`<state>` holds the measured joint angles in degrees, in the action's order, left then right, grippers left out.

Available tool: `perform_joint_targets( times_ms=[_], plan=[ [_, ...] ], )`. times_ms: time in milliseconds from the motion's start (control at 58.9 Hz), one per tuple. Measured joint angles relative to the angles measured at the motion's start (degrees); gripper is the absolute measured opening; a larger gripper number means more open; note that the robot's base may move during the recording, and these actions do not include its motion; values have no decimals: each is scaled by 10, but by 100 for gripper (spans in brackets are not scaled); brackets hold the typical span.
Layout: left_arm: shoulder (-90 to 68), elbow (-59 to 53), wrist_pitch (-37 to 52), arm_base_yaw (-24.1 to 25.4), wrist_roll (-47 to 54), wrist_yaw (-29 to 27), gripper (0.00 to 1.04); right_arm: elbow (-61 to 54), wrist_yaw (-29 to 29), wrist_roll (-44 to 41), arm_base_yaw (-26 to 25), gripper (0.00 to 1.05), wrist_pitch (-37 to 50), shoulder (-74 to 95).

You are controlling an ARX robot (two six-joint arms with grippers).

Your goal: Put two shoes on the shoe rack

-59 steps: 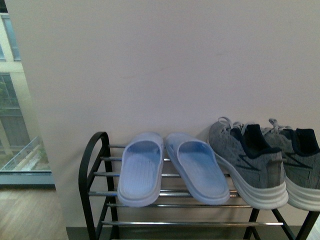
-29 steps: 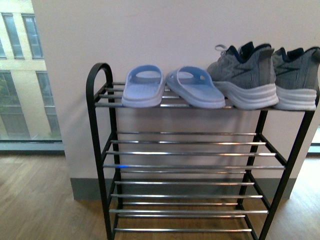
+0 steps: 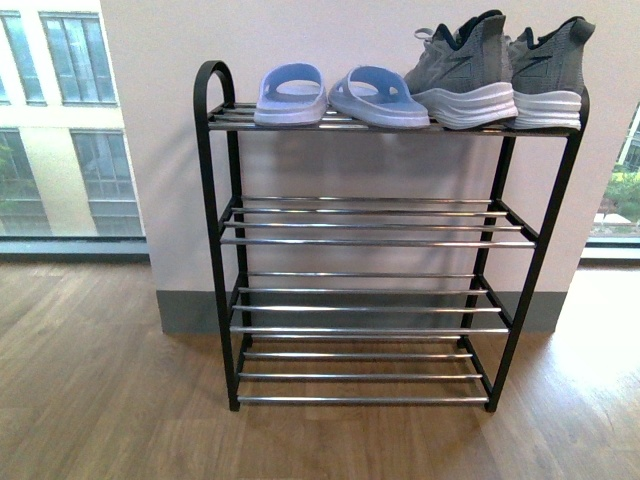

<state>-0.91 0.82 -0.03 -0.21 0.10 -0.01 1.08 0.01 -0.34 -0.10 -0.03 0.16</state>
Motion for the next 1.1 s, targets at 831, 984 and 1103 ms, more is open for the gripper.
perform_joint_targets(
  times_ms=[831, 984, 1103],
  plan=[
    [0, 0, 0, 0, 0, 0, 95, 0, 0, 0, 0, 95, 0, 0],
    [0, 0, 0, 0, 0, 0, 95, 0, 0, 0, 0, 95, 0, 0],
    [0, 0, 0, 0, 0, 0, 95, 0, 0, 0, 0, 95, 0, 0]
  ],
)
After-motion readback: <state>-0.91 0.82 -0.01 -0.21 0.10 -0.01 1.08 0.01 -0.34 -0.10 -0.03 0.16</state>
